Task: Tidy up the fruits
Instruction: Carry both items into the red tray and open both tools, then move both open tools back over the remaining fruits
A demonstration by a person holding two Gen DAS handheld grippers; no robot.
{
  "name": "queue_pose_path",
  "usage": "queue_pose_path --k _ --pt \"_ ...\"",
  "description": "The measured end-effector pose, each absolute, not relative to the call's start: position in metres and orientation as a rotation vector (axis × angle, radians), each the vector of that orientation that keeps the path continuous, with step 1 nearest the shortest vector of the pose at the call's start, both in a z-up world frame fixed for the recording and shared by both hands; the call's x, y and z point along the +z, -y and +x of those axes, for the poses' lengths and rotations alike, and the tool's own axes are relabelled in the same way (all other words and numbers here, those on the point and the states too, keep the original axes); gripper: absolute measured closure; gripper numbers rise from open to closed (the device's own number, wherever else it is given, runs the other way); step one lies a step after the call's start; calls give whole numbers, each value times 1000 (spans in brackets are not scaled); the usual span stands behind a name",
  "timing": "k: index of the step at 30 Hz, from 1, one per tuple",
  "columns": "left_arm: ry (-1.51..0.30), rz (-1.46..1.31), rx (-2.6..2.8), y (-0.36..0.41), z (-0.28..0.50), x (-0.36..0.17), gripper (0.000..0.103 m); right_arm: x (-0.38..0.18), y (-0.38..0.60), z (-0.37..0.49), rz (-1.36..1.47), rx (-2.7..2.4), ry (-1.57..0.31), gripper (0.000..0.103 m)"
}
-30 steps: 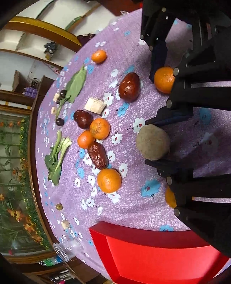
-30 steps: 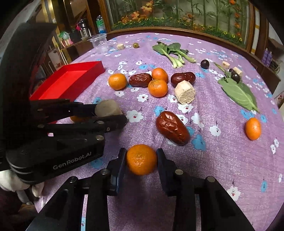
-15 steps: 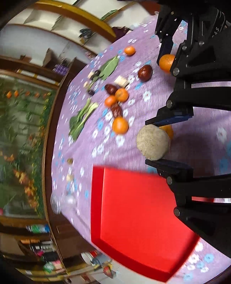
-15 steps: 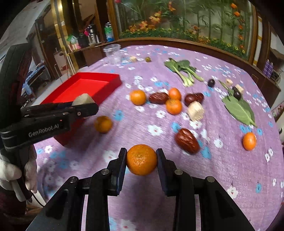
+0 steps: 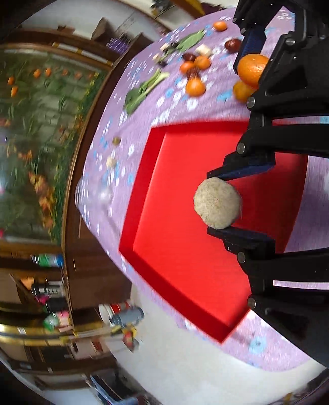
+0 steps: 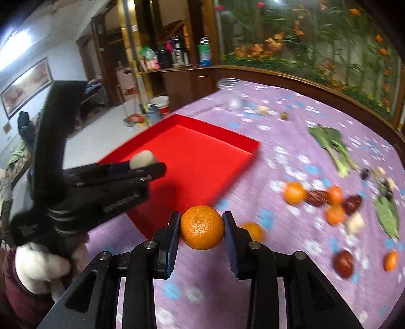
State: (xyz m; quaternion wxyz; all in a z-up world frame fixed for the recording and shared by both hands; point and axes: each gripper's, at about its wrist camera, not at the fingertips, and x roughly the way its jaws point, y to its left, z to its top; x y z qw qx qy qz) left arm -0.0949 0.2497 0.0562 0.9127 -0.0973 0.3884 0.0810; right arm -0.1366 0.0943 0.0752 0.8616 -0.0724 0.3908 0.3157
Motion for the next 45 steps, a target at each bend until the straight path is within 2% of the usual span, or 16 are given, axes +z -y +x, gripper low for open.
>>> queue_pose_path --k 14,16,20,24,27,35,38,45 --pt "-825 -265 232 -289 -92 38 68 37 -159 -101 -178 691 -906 66" --pt "-820 -269 234 -290 -93 39 66 35 -160 -100 -174 692 -910 65" --pt "-800 -260 246 -289 -96 44 47 34 -161 -102 -170 697 -909 64" --pt "-786 -235 245 -282 -99 52 40 41 -156 -105 -154 695 -890 55" --pt "-776 -224 242 -276 -102 58 35 47 -149 -108 -135 689 -876 55" --pt "-735 -212 226 -263 -117 80 28 64 -91 -118 -49 629 -837 52" --pt "-732 -213 192 -252 -121 86 28 68 -53 -119 12 573 -827 47" --pt "-750 -140 48 -196 -118 87 28 64 56 -123 152 382 -823 46"
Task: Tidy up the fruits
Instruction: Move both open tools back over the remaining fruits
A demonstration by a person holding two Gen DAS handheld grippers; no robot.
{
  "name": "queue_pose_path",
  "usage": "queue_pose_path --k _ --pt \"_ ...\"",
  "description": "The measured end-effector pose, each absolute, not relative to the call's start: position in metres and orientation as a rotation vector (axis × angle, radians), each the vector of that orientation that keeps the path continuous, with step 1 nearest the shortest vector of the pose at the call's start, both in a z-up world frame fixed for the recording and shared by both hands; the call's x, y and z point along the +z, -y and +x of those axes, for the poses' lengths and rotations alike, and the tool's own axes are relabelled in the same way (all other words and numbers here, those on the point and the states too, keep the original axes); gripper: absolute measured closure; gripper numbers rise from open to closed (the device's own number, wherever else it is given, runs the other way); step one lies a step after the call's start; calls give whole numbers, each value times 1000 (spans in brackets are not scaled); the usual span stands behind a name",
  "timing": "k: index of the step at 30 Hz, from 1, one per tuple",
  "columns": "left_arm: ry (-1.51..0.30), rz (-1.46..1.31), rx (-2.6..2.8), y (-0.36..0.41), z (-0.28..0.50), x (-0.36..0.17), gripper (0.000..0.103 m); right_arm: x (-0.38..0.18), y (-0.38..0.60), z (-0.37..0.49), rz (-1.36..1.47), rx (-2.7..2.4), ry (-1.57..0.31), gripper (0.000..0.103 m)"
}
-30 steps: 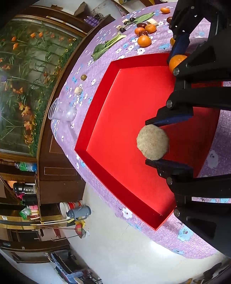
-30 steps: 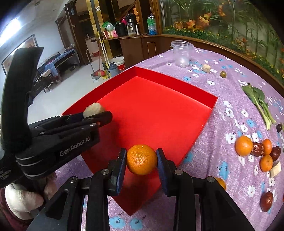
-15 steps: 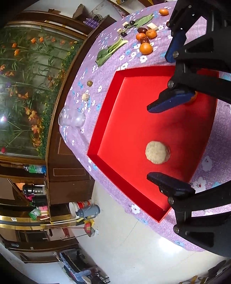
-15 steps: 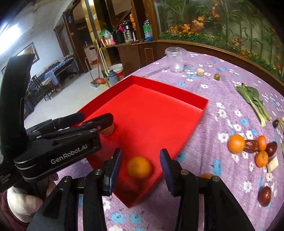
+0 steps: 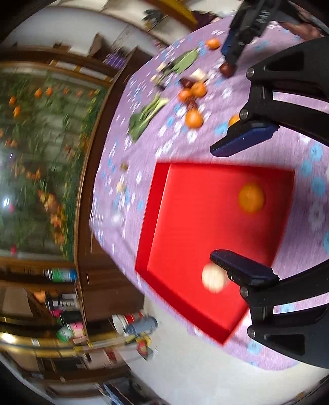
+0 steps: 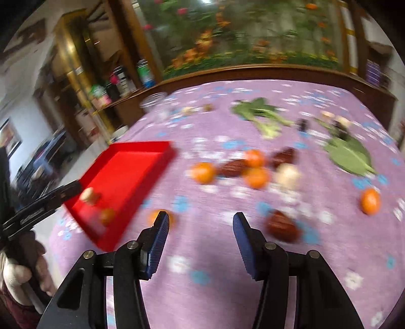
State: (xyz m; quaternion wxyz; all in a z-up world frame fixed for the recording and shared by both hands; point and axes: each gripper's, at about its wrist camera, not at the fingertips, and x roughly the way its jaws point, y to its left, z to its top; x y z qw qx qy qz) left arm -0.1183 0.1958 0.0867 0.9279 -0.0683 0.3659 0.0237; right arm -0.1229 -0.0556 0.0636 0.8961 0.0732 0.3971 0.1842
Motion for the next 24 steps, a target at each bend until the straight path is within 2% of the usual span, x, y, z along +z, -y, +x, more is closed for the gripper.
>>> queue_pose_path --k 7,20,22,24 --pt "-817 -46 -99 -132 -107 64 28 48 116 -130 229 277 -842 46" --pt "-897 29 -152 -98 -84 32 28 24 109 -104 150 290 -889 46" --pt "-905 34 -153 -98 -82 28 33 21 104 -99 126 296 -897 46" --pt "-920 44 -154 -96 -78 24 50 17 97 -94 103 301 -912 46"
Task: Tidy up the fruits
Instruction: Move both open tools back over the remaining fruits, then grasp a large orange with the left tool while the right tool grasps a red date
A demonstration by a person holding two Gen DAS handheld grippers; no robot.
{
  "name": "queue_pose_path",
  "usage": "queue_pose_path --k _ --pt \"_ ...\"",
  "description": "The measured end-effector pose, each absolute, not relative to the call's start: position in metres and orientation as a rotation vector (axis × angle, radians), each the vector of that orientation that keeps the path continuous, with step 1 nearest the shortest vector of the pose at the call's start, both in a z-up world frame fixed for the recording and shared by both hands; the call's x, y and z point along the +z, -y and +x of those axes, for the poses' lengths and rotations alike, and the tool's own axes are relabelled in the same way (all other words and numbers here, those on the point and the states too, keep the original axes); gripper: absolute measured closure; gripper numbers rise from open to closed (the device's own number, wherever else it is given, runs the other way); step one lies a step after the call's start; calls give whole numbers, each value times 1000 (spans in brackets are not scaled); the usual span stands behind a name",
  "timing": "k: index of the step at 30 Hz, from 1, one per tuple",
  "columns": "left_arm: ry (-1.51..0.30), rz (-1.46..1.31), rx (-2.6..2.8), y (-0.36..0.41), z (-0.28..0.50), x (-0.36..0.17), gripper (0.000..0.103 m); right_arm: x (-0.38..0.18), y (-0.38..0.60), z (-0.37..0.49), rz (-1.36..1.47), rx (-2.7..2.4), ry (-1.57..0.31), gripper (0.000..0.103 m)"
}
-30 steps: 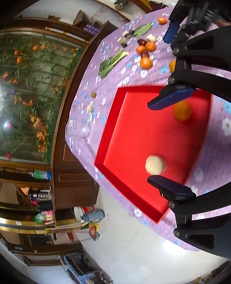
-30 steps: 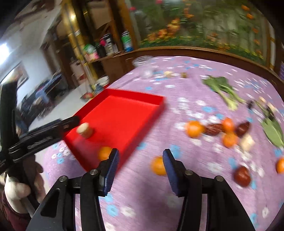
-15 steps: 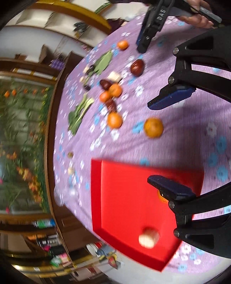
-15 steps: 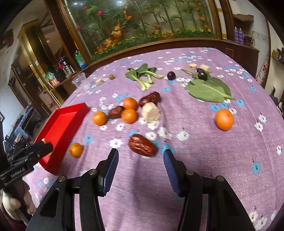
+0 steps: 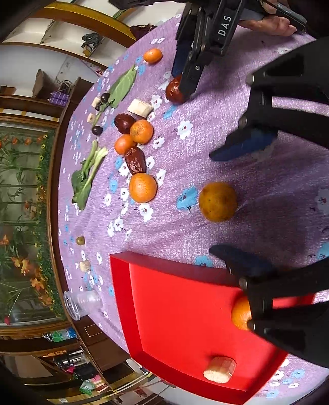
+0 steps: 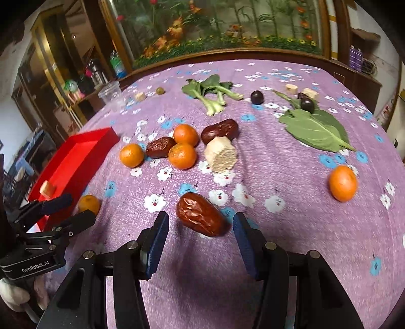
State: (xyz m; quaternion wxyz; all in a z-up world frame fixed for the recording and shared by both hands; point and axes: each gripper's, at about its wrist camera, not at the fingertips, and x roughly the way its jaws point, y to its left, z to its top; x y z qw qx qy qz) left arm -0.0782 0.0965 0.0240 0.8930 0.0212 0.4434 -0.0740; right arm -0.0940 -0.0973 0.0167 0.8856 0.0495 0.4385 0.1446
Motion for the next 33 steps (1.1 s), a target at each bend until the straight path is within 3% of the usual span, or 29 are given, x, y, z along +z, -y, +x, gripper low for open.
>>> queue_pose_path --k 1,2,3,7,9,33 --pt "-931 45 -154 -96 -76 21 55 15 95 -92 93 301 -918 46" --pt "-946 39 -157 -97 -74 18 67 14 92 -91 81 299 -926 46" --pt "-957 29 -163 -97 -72 17 71 13 91 -89 76 299 -930 46" --pt "-955 13 -167 -99 -72 17 71 11 85 -85 38 285 -940 47" --pt "-953 6 -168 -100 -73 17 71 11 83 -86 22 274 -937 52" --pt "-765 -173 -93 -177 -113 81 71 59 43 -125 -1 357 -845 52"
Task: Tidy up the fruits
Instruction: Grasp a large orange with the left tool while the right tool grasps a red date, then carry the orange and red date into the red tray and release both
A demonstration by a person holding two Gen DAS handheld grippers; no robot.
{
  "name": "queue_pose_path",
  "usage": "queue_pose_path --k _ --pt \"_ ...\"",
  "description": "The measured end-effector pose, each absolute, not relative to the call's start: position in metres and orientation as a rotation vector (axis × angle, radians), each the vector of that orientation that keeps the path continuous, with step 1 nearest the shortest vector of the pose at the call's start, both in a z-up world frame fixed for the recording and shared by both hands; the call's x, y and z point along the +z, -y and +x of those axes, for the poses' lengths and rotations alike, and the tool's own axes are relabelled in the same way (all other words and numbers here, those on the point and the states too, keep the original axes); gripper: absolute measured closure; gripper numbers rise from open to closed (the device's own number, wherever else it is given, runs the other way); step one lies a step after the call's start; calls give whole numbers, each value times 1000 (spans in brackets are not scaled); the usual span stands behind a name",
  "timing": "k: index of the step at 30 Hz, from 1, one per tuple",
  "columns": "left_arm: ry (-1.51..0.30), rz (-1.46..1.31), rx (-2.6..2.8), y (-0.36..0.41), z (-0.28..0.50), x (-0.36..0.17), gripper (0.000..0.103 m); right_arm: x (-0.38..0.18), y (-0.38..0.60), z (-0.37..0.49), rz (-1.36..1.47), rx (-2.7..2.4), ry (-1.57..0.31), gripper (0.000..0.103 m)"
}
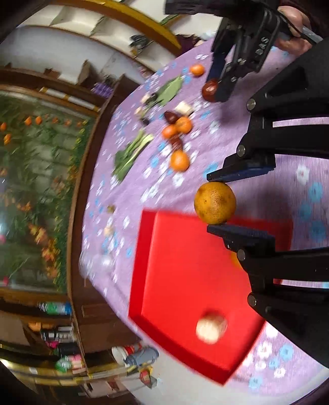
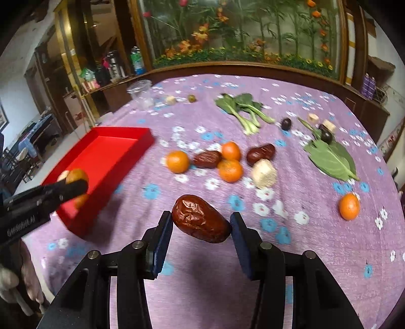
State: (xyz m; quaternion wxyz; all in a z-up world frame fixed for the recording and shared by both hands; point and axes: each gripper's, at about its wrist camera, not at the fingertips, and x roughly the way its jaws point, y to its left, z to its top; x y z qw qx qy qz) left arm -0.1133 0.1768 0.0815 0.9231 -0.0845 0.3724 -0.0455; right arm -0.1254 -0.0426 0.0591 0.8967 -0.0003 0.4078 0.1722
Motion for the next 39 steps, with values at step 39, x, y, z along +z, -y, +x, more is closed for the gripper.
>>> queue_pose_path --k 39 --pt "-895 -420 108 -339 -35 37 53 25 -177 -57 -129 671 -963 51"
